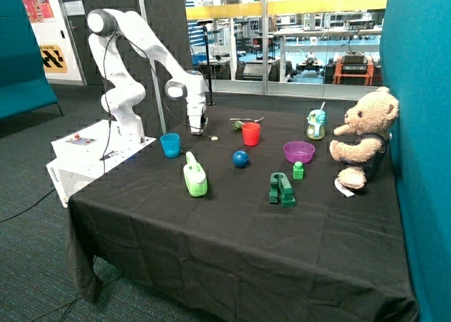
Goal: Prepare two cups of tea
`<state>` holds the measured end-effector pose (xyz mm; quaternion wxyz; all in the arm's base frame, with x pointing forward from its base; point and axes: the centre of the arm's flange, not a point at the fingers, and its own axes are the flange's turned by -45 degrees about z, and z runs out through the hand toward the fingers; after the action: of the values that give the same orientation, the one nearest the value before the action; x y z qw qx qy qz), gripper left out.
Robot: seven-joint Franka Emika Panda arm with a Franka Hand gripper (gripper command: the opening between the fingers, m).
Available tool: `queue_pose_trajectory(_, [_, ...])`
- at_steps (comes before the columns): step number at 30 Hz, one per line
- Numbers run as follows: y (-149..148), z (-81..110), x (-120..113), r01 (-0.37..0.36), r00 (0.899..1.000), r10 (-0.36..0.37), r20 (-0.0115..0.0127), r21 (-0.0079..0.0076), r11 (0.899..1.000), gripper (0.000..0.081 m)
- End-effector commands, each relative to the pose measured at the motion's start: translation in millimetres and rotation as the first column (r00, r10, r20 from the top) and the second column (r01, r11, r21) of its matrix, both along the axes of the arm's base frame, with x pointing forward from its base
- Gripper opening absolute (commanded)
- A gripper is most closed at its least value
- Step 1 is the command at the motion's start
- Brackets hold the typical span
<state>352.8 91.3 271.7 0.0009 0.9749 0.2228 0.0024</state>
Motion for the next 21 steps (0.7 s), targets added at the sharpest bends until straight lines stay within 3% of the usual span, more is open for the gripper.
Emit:
queue_pose_trajectory(1, [-1, 29.3, 19, -0.007, 1.0, 0.007, -0.0051, 0.0007, 1.0, 0.0])
queue_pose_trajectory(7, [7, 60.0, 44, -0.053, 0.999, 0.053, -0.0051, 0.0007, 0.999, 0.0])
queue_pose_trajectory(14, [17, 74.8, 65, -0.08, 0.997, 0.08, -0.0051, 0.0007, 0.997, 0.0])
queue_pose_trajectory(21, [38, 95.1, 105, -0.122, 0.992, 0.122, -0.0051, 0.0007, 0.992, 0.0])
